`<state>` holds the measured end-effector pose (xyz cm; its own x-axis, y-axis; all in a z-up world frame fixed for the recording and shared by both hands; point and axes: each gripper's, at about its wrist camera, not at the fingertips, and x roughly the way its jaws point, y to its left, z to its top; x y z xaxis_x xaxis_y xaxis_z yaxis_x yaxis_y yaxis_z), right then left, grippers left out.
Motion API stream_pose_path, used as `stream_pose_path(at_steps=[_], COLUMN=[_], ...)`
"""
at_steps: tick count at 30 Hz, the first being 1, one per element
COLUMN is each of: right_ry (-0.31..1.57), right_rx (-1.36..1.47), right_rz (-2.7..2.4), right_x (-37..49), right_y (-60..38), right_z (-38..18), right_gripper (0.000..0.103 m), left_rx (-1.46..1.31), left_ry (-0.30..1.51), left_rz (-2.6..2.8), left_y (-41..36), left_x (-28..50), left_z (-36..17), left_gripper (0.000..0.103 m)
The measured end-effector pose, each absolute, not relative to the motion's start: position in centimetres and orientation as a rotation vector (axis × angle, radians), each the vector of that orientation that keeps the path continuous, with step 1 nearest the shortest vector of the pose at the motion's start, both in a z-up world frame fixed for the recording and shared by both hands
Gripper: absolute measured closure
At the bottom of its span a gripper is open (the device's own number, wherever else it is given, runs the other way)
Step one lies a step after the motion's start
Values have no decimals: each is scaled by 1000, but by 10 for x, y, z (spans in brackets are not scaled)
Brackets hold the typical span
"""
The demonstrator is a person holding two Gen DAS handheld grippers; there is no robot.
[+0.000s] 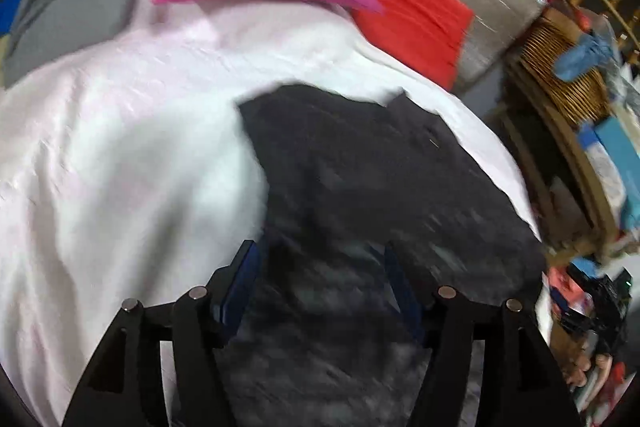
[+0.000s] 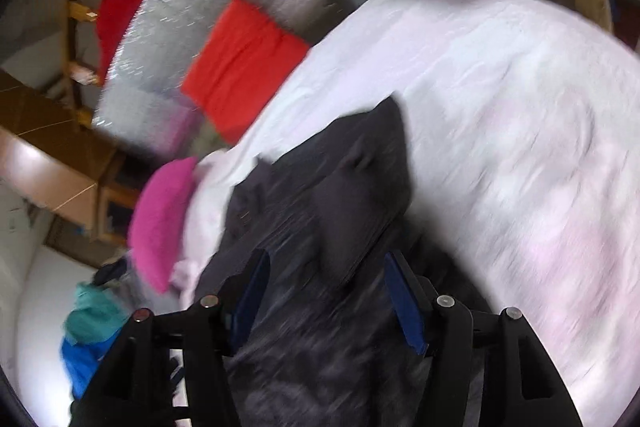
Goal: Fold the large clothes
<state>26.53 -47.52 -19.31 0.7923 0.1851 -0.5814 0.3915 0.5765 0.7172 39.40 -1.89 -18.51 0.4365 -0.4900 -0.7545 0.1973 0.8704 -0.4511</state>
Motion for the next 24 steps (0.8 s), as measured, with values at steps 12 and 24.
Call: stream_pose_path(at_steps=[12, 24], right_ry=[847, 818], right_rx=[1060, 1185], right_rz=[-54, -51], right_x=[320, 306], right_y=[-401, -423], right_z=[-257, -260], right_gripper=[36, 36], left_rx=[-513, -577], left_ry=[1207, 1176], left_rz=[-431, -433], left_y=[-40, -28], left_x=[417, 425], left_z=[-241, -248], left_gripper=[32, 34])
